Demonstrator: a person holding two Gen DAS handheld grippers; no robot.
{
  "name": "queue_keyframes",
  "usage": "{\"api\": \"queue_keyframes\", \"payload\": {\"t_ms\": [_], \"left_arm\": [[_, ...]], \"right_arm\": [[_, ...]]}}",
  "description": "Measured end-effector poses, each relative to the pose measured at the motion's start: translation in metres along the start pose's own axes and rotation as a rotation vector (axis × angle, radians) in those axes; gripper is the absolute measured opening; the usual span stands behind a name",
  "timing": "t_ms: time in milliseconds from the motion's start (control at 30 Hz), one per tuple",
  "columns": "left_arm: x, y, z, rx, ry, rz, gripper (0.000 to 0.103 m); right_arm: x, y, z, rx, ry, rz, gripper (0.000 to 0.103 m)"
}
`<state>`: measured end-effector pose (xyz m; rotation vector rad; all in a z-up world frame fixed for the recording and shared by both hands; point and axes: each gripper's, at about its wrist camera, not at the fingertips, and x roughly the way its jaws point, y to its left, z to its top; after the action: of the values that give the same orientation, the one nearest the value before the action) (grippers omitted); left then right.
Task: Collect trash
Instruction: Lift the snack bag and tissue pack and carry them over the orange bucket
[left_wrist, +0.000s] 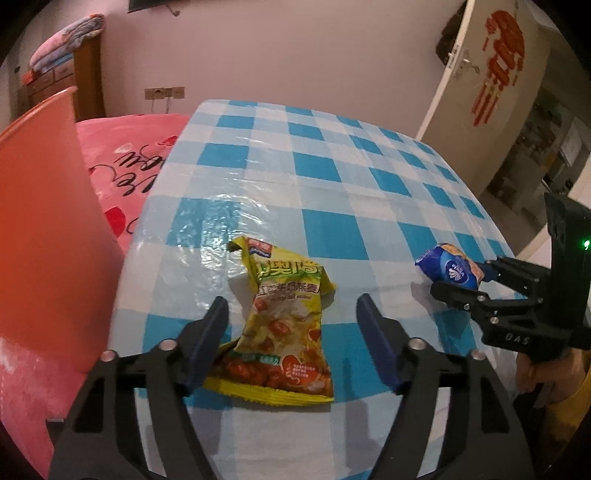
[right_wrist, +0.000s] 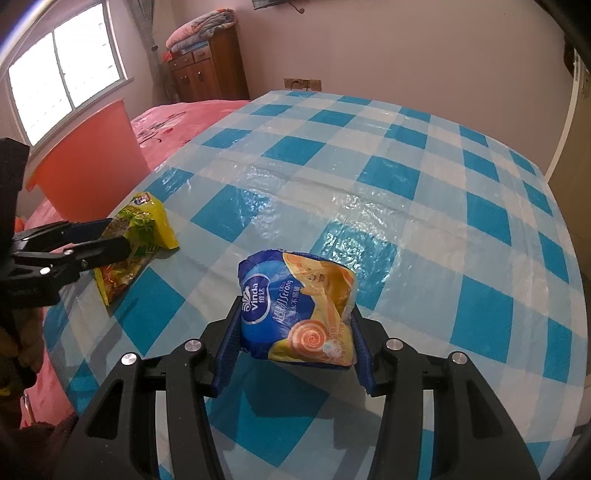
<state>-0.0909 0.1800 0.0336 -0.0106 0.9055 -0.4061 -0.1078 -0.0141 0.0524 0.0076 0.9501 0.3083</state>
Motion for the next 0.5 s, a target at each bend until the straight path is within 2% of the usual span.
{"api": "queue_keyframes", "payload": {"t_ms": [167,300,367,433,500], "left_arm": [[0.018,0.003,0.005,0.003,0.036,0.024,0.075],[0.024,-0.003,0.008,0.032,0.034,0.055,0.075],[0.025,-0.005,0.007,0.043,0.035,0.075,0.075],[0.026,-0.008,0.007,0.057,0.032,0.099,0.063],[0.027,-0.01,0.007,0.068,0.03,0.119,0.057]], "right_arm": [[-0.001,-0.001,-0.001,0.003,-0.005,0.005,0.053],[0.001,-0.007,-0.004,0.031,0.008,0.023,0.054],[0.0,-0.009,-0.004,0.038,0.004,0.025,0.061],[0.0,-0.012,-0.005,0.042,-0.002,0.009,0.065],[-0.001,-0.017,-0.006,0.055,-0.008,0.018,0.066]]}}
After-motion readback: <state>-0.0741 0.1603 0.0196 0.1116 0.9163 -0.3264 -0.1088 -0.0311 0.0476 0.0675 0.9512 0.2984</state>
